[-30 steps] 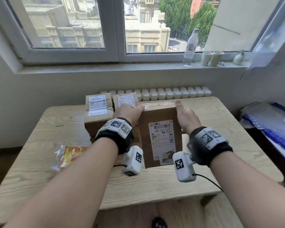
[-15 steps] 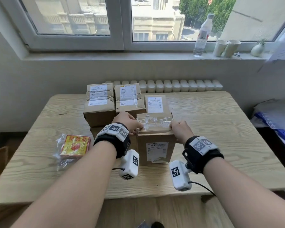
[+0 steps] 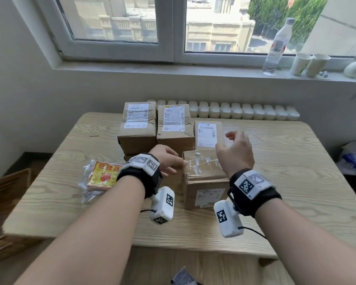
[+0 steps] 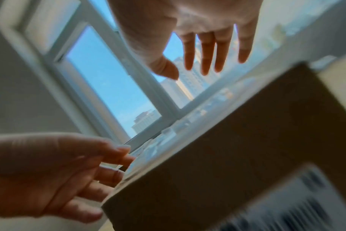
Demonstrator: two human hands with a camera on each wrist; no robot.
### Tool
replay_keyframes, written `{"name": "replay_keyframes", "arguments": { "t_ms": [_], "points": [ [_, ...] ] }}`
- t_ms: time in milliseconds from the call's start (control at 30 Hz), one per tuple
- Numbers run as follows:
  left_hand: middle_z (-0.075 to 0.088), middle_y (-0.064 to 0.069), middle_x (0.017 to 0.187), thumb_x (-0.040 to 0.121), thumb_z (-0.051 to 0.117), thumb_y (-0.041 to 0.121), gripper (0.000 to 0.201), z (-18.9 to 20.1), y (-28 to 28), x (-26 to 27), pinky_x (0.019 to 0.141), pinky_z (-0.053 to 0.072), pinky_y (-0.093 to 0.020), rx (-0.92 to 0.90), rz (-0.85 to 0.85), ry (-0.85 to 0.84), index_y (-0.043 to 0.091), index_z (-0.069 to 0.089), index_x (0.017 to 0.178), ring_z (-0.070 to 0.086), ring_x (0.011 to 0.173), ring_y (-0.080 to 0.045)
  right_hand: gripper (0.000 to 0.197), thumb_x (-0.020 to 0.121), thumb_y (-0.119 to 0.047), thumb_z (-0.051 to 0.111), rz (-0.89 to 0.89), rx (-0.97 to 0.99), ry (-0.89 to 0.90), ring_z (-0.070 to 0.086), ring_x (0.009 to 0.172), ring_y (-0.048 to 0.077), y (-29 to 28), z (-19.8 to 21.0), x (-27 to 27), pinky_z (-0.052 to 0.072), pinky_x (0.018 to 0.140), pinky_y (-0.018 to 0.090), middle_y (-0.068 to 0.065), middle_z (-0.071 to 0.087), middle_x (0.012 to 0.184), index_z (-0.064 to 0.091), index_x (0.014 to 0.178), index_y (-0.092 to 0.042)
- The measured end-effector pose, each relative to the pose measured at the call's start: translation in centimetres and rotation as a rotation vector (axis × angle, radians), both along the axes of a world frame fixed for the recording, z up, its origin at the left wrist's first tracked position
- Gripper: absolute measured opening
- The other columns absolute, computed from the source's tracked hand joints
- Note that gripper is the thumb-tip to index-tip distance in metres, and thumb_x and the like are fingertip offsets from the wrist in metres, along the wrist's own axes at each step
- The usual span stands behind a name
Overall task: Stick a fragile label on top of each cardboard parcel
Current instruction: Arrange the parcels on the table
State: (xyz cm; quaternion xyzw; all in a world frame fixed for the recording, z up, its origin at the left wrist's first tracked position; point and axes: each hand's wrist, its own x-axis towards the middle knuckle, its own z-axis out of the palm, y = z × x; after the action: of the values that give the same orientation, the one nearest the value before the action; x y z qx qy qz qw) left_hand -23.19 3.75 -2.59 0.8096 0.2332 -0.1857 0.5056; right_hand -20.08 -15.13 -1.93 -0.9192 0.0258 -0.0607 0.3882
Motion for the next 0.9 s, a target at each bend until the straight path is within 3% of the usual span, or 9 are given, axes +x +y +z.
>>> {"name": "replay_keyframes", "arguments": {
  "t_ms": [133, 233, 367, 533, 667, 733, 800, 833, 900],
  "points": [
    [0.069, -0.007, 0.090, 0.084, 0.069, 0.016, 0.014, 0.5, 4.3, -0.8, 0.065, 0.054, -0.027, 0.048, 0.108, -0.026, 0.010, 0.067, 0.097, 0.066, 0.067, -0.014, 0.009, 0.086, -0.018, 0.055, 0.161, 0.023, -0.212, 0.059, 0.078, 0.013, 4.6, 2.8, -0.6, 0.051, 0.073, 0.032, -0.012, 0.059, 0.077, 0.060, 0.085, -0.025],
    [0.067, -0.007, 0.080, 0.086, 0.064, 0.013, 0.003, 0.0, 9.1, -1.9, 0.056, 0.050, -0.024, 0.068, 0.180, -0.021, 0.011, 0.065, 0.084, 0.064, 0.062, -0.015, 0.010, 0.085, -0.017, 0.056, 0.279, 0.066, -0.172, 0.060, 0.072, 0.014, 9.0, 2.8, -1.6, 0.050, 0.068, 0.029, -0.010, 0.060, 0.071, 0.065, 0.084, -0.021],
    [0.063, -0.007, 0.070, 0.088, 0.059, 0.008, 0.011, -1.4, 15.9, -3.9, 0.048, 0.044, -0.022, 0.097, 0.290, -0.018, 0.011, 0.058, 0.078, 0.060, 0.051, -0.014, 0.011, 0.083, -0.018, 0.056, 0.451, 0.043, 0.009, 0.065, 0.071, 0.016, 14.4, 0.2, -2.6, 0.052, 0.069, 0.029, -0.005, 0.066, 0.073, 0.062, 0.079, -0.026],
    [0.064, -0.011, 0.069, 0.083, 0.063, 0.008, 0.004, -4.4, 23.4, -6.1, 0.059, 0.050, -0.031, 0.177, 0.407, 0.026, 0.008, 0.066, 0.082, 0.060, 0.062, -0.025, 0.018, 0.081, -0.018, 0.053, 0.610, -0.025, 0.360, 0.071, 0.079, 0.020, 20.2, -4.4, -3.2, 0.058, 0.081, 0.040, 0.001, 0.073, 0.081, 0.060, 0.071, -0.031],
    [0.064, -0.005, 0.087, 0.080, 0.068, 0.017, 0.006, -7.3, 27.0, -6.6, 0.082, 0.057, -0.037, 0.282, 0.364, 0.092, 0.017, 0.069, 0.086, 0.064, 0.087, -0.029, 0.018, 0.083, -0.013, 0.049, 0.600, -0.062, 0.593, 0.074, 0.074, 0.022, 23.7, -8.4, -3.6, 0.061, 0.076, 0.039, 0.009, 0.075, 0.077, 0.066, 0.083, -0.020],
    [0.059, -0.006, 0.087, 0.080, 0.066, 0.016, 0.006, -8.6, 28.1, -6.4, 0.080, 0.050, -0.034, 0.311, 0.360, 0.116, 0.021, 0.062, 0.080, 0.057, 0.086, -0.028, 0.016, 0.083, -0.013, 0.049, 0.600, -0.100, 0.669, 0.073, 0.080, 0.027, 25.0, -10.1, -3.7, 0.060, 0.077, 0.041, 0.013, 0.075, 0.082, 0.063, 0.079, -0.019],
    [0.061, -0.011, 0.108, 0.082, 0.064, 0.016, 0.025, -10.1, 29.0, -5.9, 0.084, 0.043, -0.032, 0.285, 0.358, 0.160, 0.018, 0.060, 0.107, 0.056, 0.102, -0.031, 0.015, 0.085, -0.015, 0.050, 0.600, -0.134, 0.727, 0.072, 0.086, 0.030, 26.2, -11.6, -3.8, 0.059, 0.081, 0.044, 0.012, 0.073, 0.085, 0.060, 0.075, -0.020],
    [0.056, -0.013, 0.125, 0.084, 0.064, 0.018, 0.046, -10.7, 29.3, -5.7, 0.090, 0.041, -0.033, 0.271, 0.343, 0.184, 0.015, 0.051, 0.128, 0.053, 0.115, -0.032, 0.013, 0.086, -0.016, 0.051, 0.595, -0.151, 0.747, 0.070, 0.087, 0.029, 26.6, -12.2, -3.8, 0.058, 0.084, 0.043, 0.010, 0.071, 0.086, 0.061, 0.078, -0.019],
    [0.046, -0.014, 0.142, 0.084, 0.068, 0.024, 0.071, -11.7, 29.6, -4.9, 0.099, 0.038, -0.034, 0.238, 0.307, 0.201, 0.010, 0.033, 0.144, 0.047, 0.127, -0.031, 0.014, 0.088, -0.015, 0.052, 0.564, -0.171, 0.769, 0.065, 0.088, 0.026, 27.3, -13.3, -3.8, 0.055, 0.088, 0.039, 0.008, 0.067, 0.089, 0.065, 0.091, -0.016]
  ]
}}
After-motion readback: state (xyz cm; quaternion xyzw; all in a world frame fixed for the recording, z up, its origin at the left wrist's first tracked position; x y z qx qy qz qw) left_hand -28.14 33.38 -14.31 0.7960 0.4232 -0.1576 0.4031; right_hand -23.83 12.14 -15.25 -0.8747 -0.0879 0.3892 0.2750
